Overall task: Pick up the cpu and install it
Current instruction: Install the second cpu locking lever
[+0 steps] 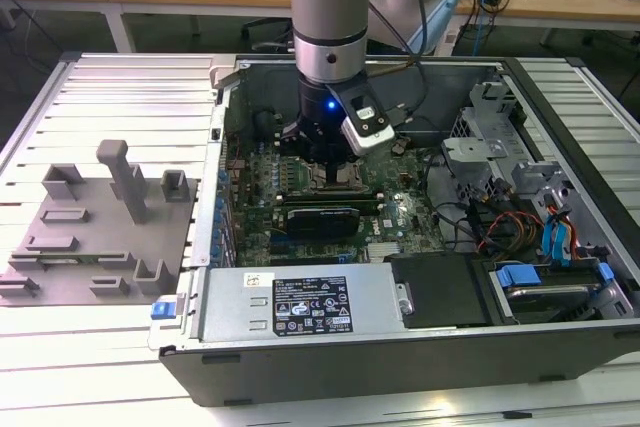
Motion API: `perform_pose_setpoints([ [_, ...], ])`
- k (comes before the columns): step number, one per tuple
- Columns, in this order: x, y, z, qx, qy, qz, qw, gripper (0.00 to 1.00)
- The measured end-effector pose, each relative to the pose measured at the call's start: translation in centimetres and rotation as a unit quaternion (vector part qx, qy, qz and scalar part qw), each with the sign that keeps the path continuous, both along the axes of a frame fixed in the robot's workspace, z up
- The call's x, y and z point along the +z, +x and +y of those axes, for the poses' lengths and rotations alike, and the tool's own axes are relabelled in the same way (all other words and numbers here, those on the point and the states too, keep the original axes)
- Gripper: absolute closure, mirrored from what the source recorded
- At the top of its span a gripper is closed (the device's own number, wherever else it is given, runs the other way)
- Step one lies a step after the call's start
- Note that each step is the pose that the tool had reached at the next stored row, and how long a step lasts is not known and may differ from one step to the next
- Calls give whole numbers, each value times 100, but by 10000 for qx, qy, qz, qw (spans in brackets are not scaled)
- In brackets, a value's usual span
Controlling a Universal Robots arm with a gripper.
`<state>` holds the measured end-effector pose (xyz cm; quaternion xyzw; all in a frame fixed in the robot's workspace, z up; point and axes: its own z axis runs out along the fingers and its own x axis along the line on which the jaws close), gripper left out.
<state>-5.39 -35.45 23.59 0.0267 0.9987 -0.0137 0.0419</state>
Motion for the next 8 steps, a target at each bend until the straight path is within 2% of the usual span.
perform_pose_setpoints([
  [3, -38, -15, 0, 221, 1, 0, 9998, 89],
  [8, -91, -54, 0, 291, 15, 0, 9996, 89],
])
